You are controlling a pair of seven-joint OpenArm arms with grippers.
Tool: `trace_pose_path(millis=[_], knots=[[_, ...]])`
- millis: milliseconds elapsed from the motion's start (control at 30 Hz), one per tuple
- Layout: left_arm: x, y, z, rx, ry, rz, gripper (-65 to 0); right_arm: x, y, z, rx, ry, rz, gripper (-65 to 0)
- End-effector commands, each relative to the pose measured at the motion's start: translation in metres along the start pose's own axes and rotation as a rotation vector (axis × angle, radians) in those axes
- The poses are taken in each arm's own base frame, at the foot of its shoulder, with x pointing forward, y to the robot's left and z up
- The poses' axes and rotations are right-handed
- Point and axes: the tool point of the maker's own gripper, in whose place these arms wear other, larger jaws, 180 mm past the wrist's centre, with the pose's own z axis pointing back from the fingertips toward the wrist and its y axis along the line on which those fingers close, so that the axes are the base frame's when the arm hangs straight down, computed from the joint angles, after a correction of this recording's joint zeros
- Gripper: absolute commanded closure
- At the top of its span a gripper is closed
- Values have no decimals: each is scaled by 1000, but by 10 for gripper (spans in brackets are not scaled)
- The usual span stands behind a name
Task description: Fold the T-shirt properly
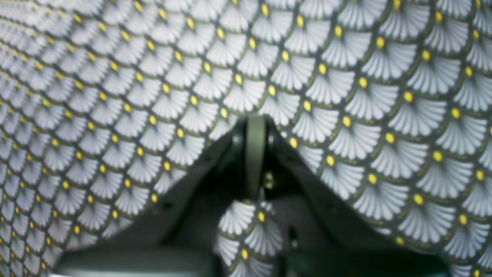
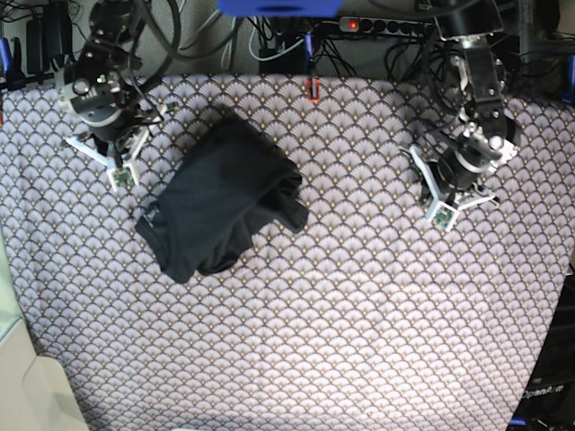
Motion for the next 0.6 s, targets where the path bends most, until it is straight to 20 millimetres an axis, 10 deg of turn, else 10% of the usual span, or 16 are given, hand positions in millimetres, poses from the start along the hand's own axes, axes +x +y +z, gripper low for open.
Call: trace_pose_path(millis=[0,567], knots=[[18,8,2,17,-63,2,0,12,-4,3,-13,-44,-3,0],[56,-28,1,-18,-161,61,0,55,27,-3,67,-143,85,0]])
